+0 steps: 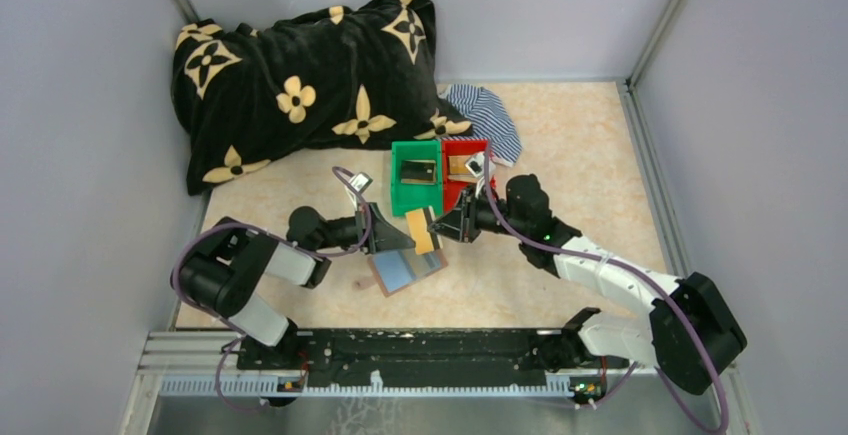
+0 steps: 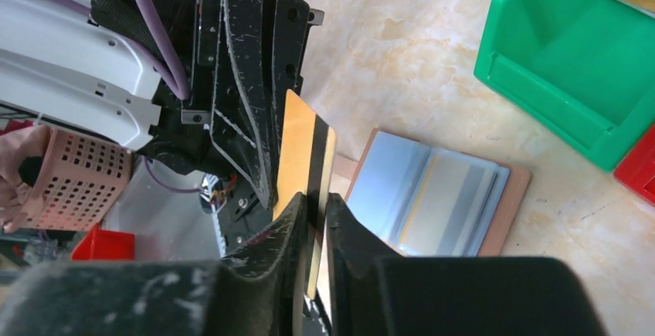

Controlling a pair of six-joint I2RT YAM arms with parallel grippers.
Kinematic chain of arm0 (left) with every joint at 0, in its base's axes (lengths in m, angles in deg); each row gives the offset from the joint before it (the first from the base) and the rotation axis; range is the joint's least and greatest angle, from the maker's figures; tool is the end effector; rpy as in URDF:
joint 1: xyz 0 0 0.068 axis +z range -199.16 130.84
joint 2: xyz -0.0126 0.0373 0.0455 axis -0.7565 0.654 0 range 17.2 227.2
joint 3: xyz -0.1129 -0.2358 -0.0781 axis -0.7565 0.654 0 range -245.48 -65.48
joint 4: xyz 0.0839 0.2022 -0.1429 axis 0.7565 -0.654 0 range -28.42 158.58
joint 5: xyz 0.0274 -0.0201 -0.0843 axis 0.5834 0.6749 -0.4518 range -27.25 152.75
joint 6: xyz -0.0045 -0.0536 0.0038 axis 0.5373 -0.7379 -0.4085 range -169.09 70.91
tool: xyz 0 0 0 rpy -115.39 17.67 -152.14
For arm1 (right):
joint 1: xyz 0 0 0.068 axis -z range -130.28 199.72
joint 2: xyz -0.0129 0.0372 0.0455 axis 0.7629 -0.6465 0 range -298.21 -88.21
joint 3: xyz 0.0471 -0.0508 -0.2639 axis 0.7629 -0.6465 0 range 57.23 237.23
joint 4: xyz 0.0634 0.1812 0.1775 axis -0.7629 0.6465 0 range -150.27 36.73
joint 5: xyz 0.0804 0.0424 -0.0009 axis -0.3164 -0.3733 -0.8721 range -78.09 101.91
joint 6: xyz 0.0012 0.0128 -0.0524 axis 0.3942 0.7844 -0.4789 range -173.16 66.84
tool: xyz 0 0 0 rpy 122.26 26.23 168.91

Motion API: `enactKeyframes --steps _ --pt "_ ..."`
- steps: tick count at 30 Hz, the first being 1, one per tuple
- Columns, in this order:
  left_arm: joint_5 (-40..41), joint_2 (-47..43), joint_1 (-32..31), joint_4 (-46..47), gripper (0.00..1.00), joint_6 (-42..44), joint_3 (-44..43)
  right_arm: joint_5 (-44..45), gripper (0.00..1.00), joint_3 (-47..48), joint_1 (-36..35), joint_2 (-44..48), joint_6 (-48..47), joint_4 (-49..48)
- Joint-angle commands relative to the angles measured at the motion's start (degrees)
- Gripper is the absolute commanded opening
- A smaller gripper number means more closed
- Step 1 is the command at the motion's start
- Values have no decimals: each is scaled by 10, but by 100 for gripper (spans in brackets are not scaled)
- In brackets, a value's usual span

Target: Take the credit cards out of the card holder

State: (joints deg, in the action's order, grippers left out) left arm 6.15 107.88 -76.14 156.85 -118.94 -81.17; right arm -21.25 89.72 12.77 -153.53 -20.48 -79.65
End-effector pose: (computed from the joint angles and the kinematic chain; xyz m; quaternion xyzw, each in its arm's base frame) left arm 0.1964 -0.1334 0.1779 0.1464 0.6445 -0.7117 0.2382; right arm 0.1874 0.1653 0.2467 -0.2047 0.7453 0.5229 0.3594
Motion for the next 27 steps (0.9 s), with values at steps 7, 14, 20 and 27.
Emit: enactKeyframes --steps 7,14,20,27 --pt "10 17 -3 142 0 8 -13 13 0 -10 3 31 -6 -8" --pt "54 36 18 142 66 1 43 78 0 60 25 10 -78 84" --pt "74 27 41 127 84 6 90 160 0 165 66 -58 -163 156" --pt "78 -6 43 57 84 33 102 214 0 301 61 -191 -241 190"
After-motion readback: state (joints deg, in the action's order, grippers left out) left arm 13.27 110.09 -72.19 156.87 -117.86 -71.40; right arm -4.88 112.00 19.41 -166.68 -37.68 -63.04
